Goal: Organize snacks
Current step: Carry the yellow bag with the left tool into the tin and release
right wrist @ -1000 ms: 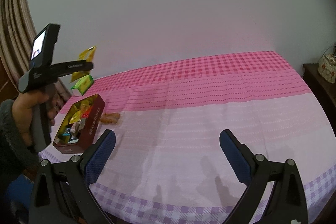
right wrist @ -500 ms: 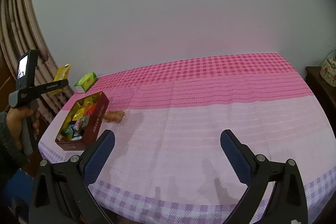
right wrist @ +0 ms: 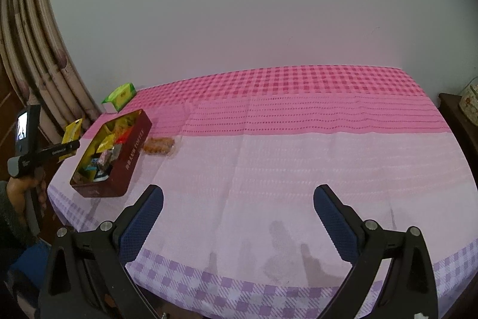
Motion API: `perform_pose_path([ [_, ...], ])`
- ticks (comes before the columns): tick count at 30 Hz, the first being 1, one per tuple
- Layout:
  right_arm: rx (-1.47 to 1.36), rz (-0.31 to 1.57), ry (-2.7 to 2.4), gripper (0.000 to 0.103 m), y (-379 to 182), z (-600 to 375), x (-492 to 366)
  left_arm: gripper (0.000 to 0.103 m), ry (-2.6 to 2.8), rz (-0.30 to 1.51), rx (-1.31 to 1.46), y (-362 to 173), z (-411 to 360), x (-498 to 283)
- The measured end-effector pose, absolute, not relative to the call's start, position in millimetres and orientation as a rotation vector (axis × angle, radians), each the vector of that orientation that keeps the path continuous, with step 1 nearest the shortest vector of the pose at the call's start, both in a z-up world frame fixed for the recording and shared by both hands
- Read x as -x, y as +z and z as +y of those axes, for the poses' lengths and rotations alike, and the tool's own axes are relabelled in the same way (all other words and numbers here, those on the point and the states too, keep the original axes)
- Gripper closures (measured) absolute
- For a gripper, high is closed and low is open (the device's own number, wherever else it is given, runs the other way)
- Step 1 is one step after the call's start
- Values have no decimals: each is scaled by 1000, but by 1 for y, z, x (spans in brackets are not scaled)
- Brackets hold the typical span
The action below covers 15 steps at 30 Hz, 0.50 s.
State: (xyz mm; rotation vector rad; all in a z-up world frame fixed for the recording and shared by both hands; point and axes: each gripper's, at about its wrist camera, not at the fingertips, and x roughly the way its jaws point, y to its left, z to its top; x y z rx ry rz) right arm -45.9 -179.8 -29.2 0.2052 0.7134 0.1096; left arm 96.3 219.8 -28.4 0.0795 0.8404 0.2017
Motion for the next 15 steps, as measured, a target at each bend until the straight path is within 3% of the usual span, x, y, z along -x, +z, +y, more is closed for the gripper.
perform_pose_path([
  [15,-182,776,116,3,-47,-172,37,46,194,904,-73,-47,223,-131],
])
